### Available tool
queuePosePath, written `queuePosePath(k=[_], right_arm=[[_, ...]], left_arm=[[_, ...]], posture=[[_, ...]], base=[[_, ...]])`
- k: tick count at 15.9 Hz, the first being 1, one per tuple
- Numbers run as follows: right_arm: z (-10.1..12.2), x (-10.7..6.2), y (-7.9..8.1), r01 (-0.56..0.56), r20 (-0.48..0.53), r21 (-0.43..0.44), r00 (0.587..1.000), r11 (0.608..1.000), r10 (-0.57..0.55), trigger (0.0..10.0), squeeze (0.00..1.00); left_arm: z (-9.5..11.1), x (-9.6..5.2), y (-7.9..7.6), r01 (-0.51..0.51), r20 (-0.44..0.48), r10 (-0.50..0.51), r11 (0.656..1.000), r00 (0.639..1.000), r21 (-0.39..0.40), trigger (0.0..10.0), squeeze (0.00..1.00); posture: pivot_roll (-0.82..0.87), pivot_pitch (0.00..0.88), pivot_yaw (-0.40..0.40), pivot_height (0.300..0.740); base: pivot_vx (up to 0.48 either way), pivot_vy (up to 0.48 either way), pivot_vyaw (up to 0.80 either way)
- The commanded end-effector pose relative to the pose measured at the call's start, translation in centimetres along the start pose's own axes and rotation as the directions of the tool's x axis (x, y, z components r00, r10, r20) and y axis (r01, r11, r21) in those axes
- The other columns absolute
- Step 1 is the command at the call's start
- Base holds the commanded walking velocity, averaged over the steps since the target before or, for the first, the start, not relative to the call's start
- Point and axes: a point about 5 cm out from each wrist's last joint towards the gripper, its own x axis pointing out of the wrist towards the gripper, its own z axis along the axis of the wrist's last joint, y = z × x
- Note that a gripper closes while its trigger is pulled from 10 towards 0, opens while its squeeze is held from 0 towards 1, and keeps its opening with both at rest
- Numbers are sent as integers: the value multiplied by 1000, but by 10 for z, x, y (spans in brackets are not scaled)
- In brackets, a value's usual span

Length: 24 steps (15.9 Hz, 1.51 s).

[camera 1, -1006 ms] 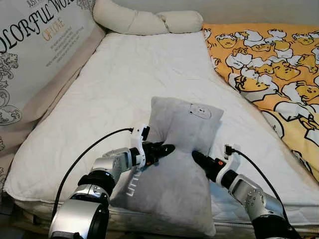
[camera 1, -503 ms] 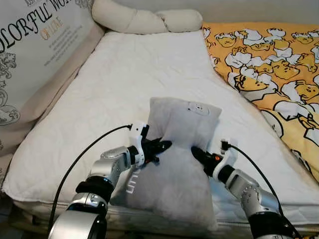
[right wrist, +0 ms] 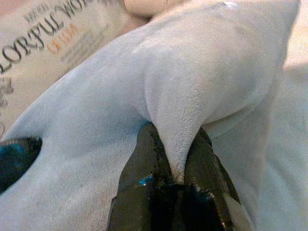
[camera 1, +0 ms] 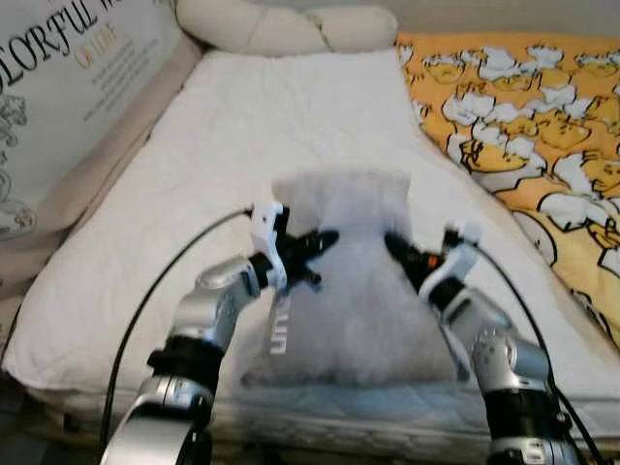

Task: Clean up the room

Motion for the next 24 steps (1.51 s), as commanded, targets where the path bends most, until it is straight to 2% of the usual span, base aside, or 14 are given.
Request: queuePosePath(k=[1, 4, 6, 7, 8, 9, 10, 11, 12, 14, 15, 17, 21, 24], right_arm=[[23, 2, 15, -22, 105, -67, 994, 997, 29, 0, 0], [34, -1, 24, -10, 171, -97, 985, 995, 27, 0, 0], [35, -5, 30, -1, 187, -110, 982, 994, 22, 0, 0], [35, -6, 31, 31, 199, -105, 980, 994, -9, 0, 0], [35, -7, 31, 41, 202, -104, 979, 994, -20, 0, 0], [34, -8, 29, 113, 205, -130, 975, 985, -84, 0, 0], [31, -8, 30, 123, 199, -139, 975, 983, -94, 4118, 0], [29, -9, 32, 124, 191, -152, 977, 981, -94, 10000, 0], [24, -9, 34, 132, 170, -186, 980, 974, -101, 10000, 0], [20, -9, 33, 164, 155, -247, 980, 955, -128, 10000, 0], [20, -8, 33, 169, 153, -261, 979, 950, -132, 10000, 0], [19, -7, 34, 170, 147, -287, 980, 943, -132, 10000, 0], [14, -7, 35, 171, 132, -291, 982, 941, -138, 10000, 0], [9, -9, 36, 168, 119, -289, 983, 942, -139, 10000, 0]], left_arm=[[18, 2, -11, 5, 44, -9, 996, 999, 92, 0, 0], [23, -8, -9, -84, 55, 74, 976, 996, 199, 0, 0], [24, -14, -7, -172, 60, 162, 960, 985, 222, 0, 0], [24, -17, 0, -261, 56, 255, 945, 965, 199, 0, 0], [24, -18, 2, -291, 51, 287, 937, 957, 192, 0, 0], [25, -20, 7, -358, 55, 355, 908, 933, 216, 0, 0], [28, -21, 6, -378, 82, 369, 898, 926, 226, 10000, 0], [29, -20, 6, -389, 84, 380, 894, 921, 221, 10000, 0], [33, -18, 5, -407, 88, 398, 884, 913, 229, 10000, 0], [37, -17, 3, -418, 91, 413, 846, 906, 331, 10000, 0], [38, -17, 3, -415, 100, 406, 843, 908, 342, 10000, 0], [40, -21, 6, -450, 139, 428, 829, 893, 333, 10000, 0], [39, -20, 4, -427, 106, 420, 825, 901, 371, 10000, 0], [38, -19, 4, -440, 101, 434, 825, 895, 355, 10000, 0]], posture=[[-100, 0, 92, 740], [-99, 0, 98, 740], [-91, 0, 98, 740], [-88, 0, 104, 740], [-90, 0, 106, 740], [-96, 0, 111, 740], [-96, 0, 113, 740], [-96, 0, 113, 740], [-93, 0, 110, 740], [-90, 0, 105, 740], [-84, 0, 99, 740], [-77, 0, 97, 740], [-63, 0, 92, 740], [-66, 0, 89, 740]], base=[[0, 0, 0], [0, 0, 0], [0, 0, 0], [0, 0, 0], [0, 0, 0], [0, 0, 0], [0, 0, 0], [0, 0, 0], [0, 0, 0], [0, 0, 0], [0, 0, 0], [0, 0, 0], [0, 0, 0], [0, 105, 0]])
